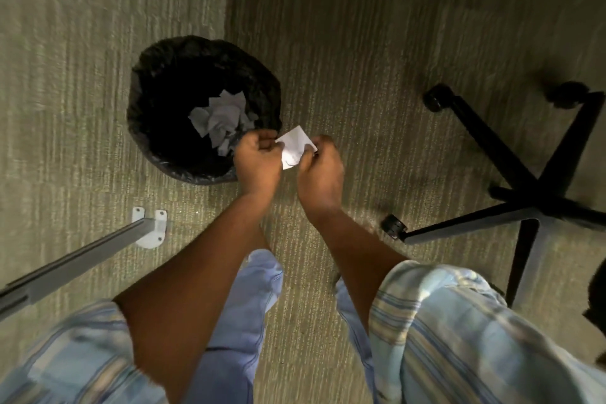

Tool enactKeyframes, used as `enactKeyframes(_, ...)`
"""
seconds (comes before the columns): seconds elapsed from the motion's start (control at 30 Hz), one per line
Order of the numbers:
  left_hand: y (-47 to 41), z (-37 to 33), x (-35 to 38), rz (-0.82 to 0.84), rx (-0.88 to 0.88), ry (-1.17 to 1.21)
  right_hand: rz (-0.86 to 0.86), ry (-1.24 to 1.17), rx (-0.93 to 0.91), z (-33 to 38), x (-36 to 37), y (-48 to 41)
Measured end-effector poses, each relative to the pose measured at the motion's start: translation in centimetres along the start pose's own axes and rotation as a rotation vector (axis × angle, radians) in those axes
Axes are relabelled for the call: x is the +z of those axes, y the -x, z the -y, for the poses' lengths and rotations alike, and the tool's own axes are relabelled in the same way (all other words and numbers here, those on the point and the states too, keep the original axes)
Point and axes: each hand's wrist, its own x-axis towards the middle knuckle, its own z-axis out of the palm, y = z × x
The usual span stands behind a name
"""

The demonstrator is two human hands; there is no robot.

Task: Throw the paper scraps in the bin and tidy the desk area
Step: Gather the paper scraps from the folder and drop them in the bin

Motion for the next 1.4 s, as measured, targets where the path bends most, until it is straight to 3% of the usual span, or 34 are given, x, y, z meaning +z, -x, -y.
enactKeyframes(0.3,-3.2,-1.7,-7.0,-0.111,0.011,0.077,0.132,-0.023,-0.03,6.8,2.6,1.1)
enactKeyframes(0.47,-4.5,-2.2,-9.5,-0.135,0.053,0.109,0.148,-0.061,0.059,8.4,4.9,0.9)
enactKeyframes(0.7,-4.9,-0.7,-12.7,-0.242,0.019,-0.121,0.383,0.081,0.133,8.4,6.9,1.1)
enactKeyframes(0.87,-2.3,0.3,-14.7,-0.155,0.025,-0.202,0.436,0.132,0.213,8.5,4.3,2.9)
enactKeyframes(1.07,2.7,-1.8,-15.3,-0.056,0.042,-0.238,0.401,0.187,0.119,10.7,-1.4,5.1)
enactKeyframes(1.4,10.3,-8.3,-15.3,0.043,0.279,-0.307,0.211,0.251,-0.058,16.1,-10.9,7.1)
